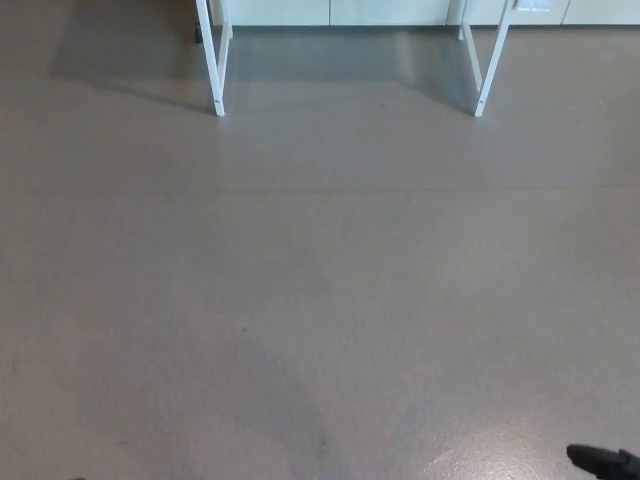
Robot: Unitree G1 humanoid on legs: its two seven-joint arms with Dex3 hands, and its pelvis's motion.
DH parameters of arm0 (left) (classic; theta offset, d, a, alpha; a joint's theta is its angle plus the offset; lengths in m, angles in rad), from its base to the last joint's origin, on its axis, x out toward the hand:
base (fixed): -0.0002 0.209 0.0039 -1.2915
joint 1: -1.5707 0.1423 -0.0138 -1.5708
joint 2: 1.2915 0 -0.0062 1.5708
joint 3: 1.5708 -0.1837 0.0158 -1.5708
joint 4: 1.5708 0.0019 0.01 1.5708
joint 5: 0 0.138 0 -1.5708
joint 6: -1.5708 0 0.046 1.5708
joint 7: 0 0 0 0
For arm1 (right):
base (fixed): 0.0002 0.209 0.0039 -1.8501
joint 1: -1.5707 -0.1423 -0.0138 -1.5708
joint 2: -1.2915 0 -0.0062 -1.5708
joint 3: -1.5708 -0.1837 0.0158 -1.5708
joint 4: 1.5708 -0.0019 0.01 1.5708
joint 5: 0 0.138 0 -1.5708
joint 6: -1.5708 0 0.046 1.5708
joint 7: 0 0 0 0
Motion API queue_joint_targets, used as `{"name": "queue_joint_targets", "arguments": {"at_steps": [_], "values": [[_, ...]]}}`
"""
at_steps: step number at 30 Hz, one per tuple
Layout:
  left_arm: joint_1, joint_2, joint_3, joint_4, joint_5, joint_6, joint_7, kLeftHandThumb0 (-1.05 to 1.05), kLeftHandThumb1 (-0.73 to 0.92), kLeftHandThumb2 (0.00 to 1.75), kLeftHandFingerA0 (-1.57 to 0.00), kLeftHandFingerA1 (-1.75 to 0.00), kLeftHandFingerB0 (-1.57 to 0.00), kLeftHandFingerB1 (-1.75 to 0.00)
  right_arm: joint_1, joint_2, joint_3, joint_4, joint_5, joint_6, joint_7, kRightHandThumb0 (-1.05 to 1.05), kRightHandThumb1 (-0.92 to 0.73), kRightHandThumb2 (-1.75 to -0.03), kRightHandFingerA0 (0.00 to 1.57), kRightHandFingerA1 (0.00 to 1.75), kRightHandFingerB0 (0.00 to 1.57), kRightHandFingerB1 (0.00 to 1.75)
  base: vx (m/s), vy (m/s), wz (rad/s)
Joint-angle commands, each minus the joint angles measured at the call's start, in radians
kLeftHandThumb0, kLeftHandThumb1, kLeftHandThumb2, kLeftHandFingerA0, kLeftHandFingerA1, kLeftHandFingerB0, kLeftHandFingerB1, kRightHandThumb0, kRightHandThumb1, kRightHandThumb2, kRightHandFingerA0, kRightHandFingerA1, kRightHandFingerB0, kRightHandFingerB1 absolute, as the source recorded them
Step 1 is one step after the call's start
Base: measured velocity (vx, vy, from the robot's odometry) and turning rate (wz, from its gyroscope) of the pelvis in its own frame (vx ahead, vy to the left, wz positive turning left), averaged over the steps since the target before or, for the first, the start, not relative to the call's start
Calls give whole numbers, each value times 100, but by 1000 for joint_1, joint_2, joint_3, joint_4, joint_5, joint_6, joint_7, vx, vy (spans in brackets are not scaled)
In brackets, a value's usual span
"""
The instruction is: The robot walks towards a desk on which an eraser is kept on the left hand side and a container is kept on the right hand side. The robot picks up the eraser using its left hand and places it in the container.
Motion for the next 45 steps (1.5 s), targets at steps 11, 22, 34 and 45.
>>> {"name": "queue_joint_targets", "arguments": {"at_steps": [11,22,34,45], "values": [[193,-19,65,-61,-147,-81,-133,-22,63,62,-26,-33,-22,-30,188,5,-26,-106,118,-59,118,-24,-49,-54,63,58,46,51,0,0,0],[199,-14,57,-14,-143,-116,-135,-21,63,62,-27,-33,-23,-30,197,-5,-10,-54,108,-100,140,-25,-50,-54,64,59,45,52,0,0,0],[194,-8,43,8,-135,-149,-127,-21,64,62,-28,-33,-24,-31,181,-14,-10,-35,110,-108,144,-26,-50,-54,68,59,45,51,-6,-13,16],[198,2,25,7,-122,-174,-114,-23,63,62,-28,-34,-24,-31,185,-20,-4,-47,102,-118,133,-28,-51,-54,67,59,45,51,131,291,-36]]}}
